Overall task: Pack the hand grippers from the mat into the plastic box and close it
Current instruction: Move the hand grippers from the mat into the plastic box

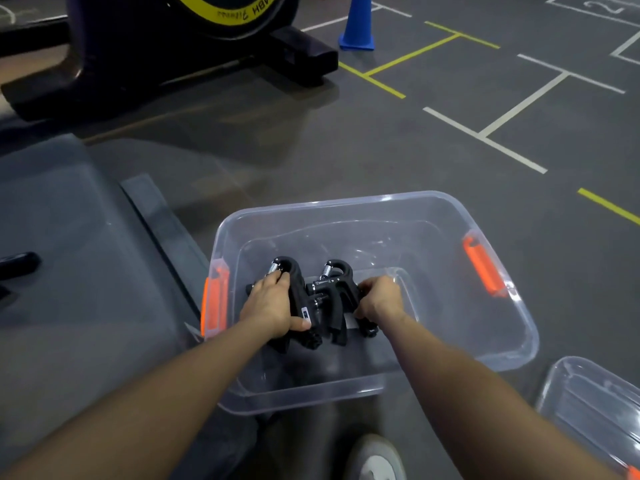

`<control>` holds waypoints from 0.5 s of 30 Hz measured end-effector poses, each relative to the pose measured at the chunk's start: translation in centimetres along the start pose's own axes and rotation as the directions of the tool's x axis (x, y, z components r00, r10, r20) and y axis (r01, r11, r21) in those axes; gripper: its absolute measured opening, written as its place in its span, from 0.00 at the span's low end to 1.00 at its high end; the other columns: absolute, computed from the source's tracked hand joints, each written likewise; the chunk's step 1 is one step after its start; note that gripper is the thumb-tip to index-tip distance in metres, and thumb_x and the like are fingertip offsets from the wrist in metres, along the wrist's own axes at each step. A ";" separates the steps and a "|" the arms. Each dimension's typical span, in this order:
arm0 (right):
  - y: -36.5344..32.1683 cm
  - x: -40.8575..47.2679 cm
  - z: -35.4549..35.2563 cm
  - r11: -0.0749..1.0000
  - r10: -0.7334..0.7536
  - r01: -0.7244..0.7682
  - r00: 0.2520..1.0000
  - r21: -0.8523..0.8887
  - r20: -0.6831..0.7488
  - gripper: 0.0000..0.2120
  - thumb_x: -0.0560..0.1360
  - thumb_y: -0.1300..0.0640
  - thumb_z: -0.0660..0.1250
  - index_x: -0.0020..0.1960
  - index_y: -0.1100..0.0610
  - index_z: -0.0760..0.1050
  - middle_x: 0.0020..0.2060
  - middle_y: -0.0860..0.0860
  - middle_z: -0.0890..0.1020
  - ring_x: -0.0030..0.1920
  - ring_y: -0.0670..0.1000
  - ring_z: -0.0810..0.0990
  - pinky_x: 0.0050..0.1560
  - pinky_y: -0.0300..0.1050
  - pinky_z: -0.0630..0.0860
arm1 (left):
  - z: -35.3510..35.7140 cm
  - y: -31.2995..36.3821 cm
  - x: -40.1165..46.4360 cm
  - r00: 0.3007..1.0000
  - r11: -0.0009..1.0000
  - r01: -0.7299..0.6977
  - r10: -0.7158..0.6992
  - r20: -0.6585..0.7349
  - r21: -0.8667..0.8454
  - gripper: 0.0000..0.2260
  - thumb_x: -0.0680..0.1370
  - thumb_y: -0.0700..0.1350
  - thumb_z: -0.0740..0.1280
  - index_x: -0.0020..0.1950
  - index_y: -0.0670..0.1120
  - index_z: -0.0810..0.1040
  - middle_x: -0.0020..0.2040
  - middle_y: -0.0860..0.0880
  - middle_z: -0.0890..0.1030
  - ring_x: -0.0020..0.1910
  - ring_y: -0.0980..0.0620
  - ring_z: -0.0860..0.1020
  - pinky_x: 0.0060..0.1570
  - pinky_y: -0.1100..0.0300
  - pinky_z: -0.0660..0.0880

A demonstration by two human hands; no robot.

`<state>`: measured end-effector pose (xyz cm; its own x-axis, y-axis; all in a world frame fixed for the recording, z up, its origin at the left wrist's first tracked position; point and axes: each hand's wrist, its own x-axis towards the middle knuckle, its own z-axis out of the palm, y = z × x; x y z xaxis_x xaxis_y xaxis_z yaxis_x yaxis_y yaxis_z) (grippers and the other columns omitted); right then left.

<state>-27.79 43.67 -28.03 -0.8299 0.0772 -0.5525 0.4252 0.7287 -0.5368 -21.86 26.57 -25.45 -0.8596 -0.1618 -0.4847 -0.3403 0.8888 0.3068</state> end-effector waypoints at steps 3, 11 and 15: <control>0.3 0.4 0.3 1.000 -0.006 0.006 1.000 -0.014 -0.001 0.14 0.66 0.73 0.67 0.49 0.62 0.82 0.49 0.58 0.85 0.52 0.51 0.82 0.52 0.48 0.81 | 0.2 0.0 0.1 1.000 1.000 -0.007 0.006 0.021 0.011 0.47 0.69 0.54 0.74 0.77 0.46 0.48 0.78 0.48 0.49 0.77 0.45 0.51 0.76 0.53 0.54; 0.9 0.2 0.9 0.996 -0.065 0.062 0.997 -0.063 -0.043 0.14 0.65 0.72 0.64 0.46 0.61 0.82 0.37 0.55 0.80 0.41 0.47 0.75 0.51 0.49 0.80 | 1.0 -0.1 -0.7 1.000 1.000 -0.016 0.016 -0.021 0.008 0.45 0.70 0.53 0.73 0.77 0.47 0.48 0.78 0.48 0.47 0.77 0.45 0.48 0.75 0.54 0.52; 1.3 -0.3 1.1 0.995 -0.096 0.097 0.993 0.005 -0.063 0.16 0.66 0.71 0.63 0.50 0.60 0.82 0.48 0.61 0.84 0.51 0.55 0.82 0.52 0.57 0.80 | 1.2 0.1 -1.4 0.999 1.000 -0.010 0.010 -0.044 -0.005 0.45 0.70 0.51 0.73 0.77 0.47 0.48 0.78 0.49 0.46 0.77 0.46 0.48 0.74 0.52 0.54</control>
<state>-26.56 43.90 -29.24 -0.8883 0.0497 -0.4566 0.3445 0.7296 -0.5908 -20.26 27.42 -25.71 -0.8788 -0.1714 -0.4452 -0.3332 0.8885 0.3156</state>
